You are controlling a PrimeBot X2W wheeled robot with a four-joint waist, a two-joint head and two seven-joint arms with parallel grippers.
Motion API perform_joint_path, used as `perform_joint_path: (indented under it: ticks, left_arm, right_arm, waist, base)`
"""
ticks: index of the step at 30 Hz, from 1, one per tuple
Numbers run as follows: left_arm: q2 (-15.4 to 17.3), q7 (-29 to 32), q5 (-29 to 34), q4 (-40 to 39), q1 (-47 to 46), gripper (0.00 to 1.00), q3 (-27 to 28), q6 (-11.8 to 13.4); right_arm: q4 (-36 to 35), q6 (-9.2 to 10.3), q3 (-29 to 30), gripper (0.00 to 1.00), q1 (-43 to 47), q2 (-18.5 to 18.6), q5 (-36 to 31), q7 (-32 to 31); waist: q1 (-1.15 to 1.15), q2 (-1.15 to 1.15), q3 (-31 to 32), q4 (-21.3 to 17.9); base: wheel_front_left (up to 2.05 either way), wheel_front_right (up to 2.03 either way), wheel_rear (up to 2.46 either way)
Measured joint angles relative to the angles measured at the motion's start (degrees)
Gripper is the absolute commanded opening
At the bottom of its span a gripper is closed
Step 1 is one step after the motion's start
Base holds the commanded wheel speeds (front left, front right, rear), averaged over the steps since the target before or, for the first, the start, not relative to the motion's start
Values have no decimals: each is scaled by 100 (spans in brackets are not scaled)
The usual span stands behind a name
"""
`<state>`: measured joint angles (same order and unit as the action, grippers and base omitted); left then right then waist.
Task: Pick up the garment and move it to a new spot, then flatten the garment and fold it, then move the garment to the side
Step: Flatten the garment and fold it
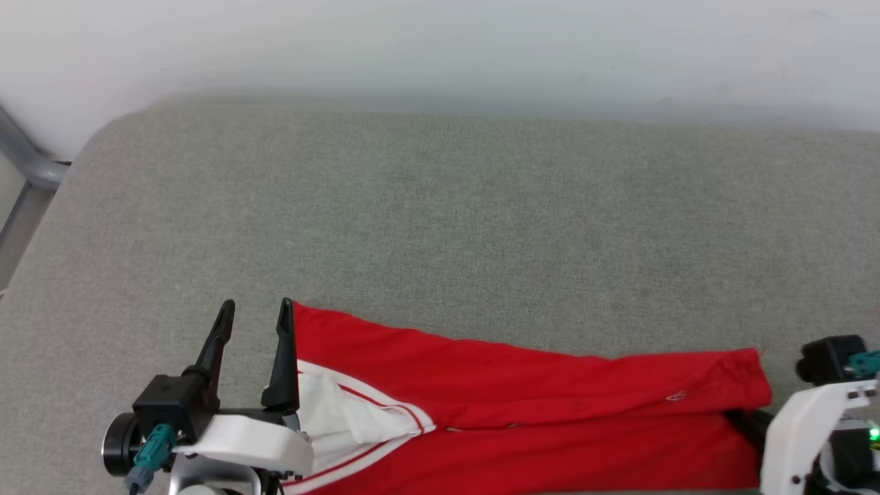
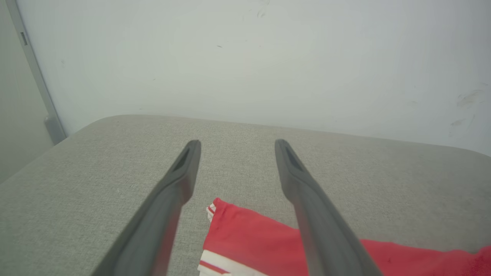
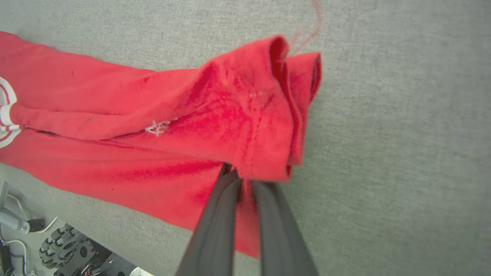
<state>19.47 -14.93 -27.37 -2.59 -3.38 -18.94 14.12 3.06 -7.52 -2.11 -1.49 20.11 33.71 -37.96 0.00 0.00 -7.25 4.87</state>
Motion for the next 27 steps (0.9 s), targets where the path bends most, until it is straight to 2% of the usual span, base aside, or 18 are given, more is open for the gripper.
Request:
perform_joint_path:
  ticks: [5, 8, 13, 17, 27]
  left_arm:
    - [15, -5, 0, -4, 108, 100, 34, 3]
    - [33, -7, 0, -5, 219, 100, 41, 25]
    - [73, 4, -2, -25, 288, 100, 40, 49]
    - [85, 11, -9, -37, 291, 100, 25, 49]
    - [81, 32, -52, -10, 290, 100, -55, 40]
  right_arm:
    - [-80, 0, 478, 0, 151, 160, -25, -92]
    - [13, 0, 1065, 0, 361, 241, -19, -201]
    - [20, 0, 1679, 0, 465, 154, 7, -349]
    - [-120, 1, 1926, 0, 498, -185, 388, -554]
    - [-538, 1, 1968, 0, 608, -1406, 2330, -1370]
  waist:
    - [0, 0, 158, -49]
    - [-1, 0, 259, -85]
    - [0, 0, 305, -123]
    - [0, 0, 317, -136]
    - [0, 0, 421, -59]
  base:
    - [0, 0, 0]
    - [0, 0, 0]
    - [0, 0, 0]
    - [0, 0, 0]
    - [0, 0, 0]
